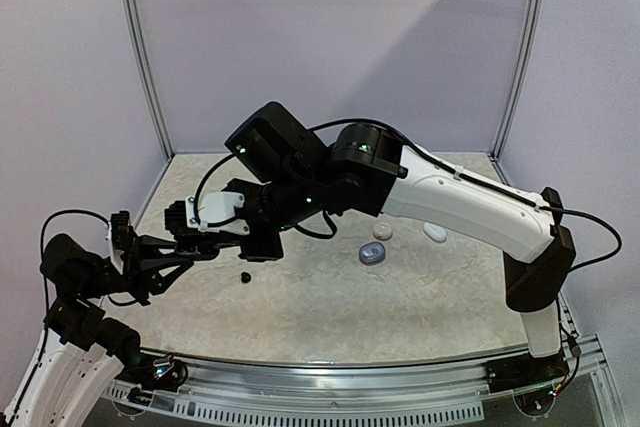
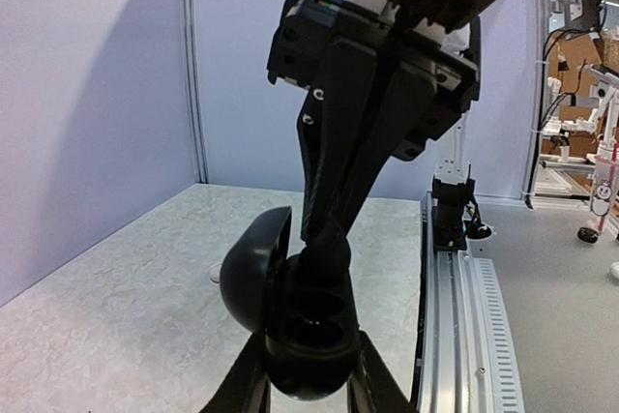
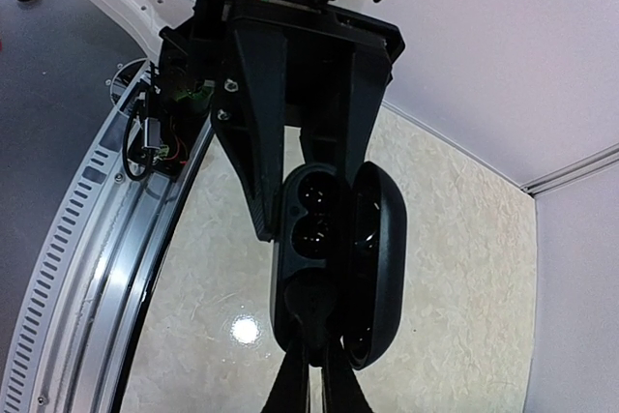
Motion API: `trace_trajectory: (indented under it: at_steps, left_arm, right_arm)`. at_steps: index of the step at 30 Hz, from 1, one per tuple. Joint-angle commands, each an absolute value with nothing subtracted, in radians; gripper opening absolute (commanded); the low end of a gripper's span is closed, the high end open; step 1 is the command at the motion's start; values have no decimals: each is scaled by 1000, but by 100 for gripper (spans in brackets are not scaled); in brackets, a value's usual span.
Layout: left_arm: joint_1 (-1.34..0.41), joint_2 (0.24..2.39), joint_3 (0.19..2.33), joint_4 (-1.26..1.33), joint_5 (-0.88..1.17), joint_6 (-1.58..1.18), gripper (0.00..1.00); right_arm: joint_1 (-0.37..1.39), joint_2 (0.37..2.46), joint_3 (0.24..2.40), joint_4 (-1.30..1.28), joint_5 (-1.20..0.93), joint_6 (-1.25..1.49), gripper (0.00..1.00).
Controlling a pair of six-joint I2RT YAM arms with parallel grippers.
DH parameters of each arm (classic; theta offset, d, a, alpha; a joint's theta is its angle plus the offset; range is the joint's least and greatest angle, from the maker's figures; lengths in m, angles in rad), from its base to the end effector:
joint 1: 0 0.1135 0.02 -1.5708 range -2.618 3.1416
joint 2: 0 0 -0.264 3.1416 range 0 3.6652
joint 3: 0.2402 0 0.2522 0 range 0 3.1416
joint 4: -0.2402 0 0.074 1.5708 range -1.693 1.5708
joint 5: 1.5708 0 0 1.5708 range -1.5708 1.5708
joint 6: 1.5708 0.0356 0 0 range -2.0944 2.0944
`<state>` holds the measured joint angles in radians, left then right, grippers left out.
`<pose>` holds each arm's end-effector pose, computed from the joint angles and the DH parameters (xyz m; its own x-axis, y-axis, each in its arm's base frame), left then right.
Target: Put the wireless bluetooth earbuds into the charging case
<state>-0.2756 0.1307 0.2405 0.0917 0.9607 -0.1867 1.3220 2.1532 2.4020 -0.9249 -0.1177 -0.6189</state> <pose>0.0764 -0.0519 0.2533 0.0169 -0.1153 -0.9932 0.9482 0.3169 -0.0207 0.1125 0.4596 0.3840 0.4460 -0.5844 -0.6780 -0.8917 -0.2250 -0.3927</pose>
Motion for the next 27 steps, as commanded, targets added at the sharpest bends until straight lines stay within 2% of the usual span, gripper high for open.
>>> trace_trajectory:
  at_steps: [1,7,13,20,24,27]
  left_arm:
    - [-276,124,235,114,957,-180,0]
    - [-276,122,235,118,965,-175,0]
    - [-276,120,234,120,974,-175,0]
    - [-275,116,236,123,957,-184,0]
    - [-276,121,241,126,852,-209,0]
    - [-272,136,252,112,657,-243,0]
  right_arm:
    - [1328,2177,2422,-975,-92,-629,0]
    - [1328,2192,2434,-968,-83,-628,1]
    - [1328,2221,2441,-944,-45,-619,21]
    - [1328,2202,2439,-902,-28,-586,35]
    - [1326,2157,2433,-850,-13,-558,35]
    - [1310,2072,2376,-737,-64,-514,36]
